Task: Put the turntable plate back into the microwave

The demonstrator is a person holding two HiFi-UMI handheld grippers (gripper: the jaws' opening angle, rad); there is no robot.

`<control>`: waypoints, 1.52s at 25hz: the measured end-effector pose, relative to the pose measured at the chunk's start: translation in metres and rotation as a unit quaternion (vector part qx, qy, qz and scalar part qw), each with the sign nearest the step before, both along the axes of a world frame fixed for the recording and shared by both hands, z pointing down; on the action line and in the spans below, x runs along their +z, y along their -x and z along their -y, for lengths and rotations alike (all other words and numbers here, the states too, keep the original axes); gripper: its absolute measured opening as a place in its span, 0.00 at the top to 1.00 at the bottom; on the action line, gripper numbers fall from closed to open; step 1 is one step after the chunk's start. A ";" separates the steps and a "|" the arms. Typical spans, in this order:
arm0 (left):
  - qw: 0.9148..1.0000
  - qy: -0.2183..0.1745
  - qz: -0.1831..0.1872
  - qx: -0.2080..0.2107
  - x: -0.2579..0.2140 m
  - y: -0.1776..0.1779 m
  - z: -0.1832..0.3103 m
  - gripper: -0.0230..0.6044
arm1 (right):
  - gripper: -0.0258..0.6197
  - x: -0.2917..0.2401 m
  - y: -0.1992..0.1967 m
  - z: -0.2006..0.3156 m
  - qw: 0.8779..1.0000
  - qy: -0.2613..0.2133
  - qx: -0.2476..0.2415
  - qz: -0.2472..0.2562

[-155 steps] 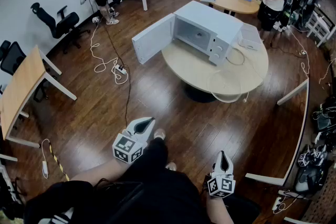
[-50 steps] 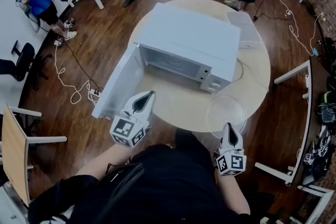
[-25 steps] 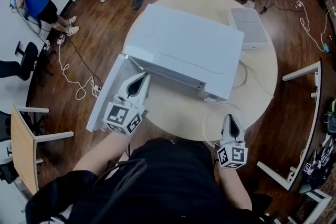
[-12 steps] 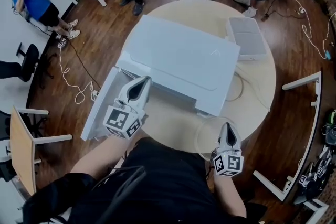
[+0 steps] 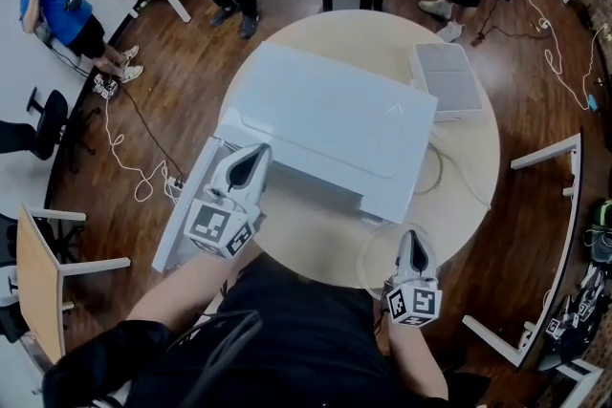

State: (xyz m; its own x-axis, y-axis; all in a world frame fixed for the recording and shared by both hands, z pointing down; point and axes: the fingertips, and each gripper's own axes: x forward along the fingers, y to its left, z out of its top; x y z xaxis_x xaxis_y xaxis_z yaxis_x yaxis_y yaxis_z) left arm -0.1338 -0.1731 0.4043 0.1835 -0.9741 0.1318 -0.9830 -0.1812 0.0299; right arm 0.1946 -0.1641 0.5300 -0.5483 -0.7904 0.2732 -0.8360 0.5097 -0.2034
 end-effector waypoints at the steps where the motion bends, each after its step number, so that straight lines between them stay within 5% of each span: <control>1: 1.000 -0.002 -0.004 0.004 0.000 0.002 0.001 0.95 | 0.96 -0.001 0.002 -0.001 1.000 -0.002 0.005 -0.001; 20: 0.993 0.012 -0.059 0.105 0.024 0.024 -0.028 0.95 | 0.96 -0.028 0.053 -0.034 0.996 -0.034 0.071 -0.030; 38: 0.966 0.002 -0.130 0.226 0.008 0.008 -0.046 0.95 | 0.96 -0.046 0.062 -0.092 0.984 -0.033 0.156 -0.075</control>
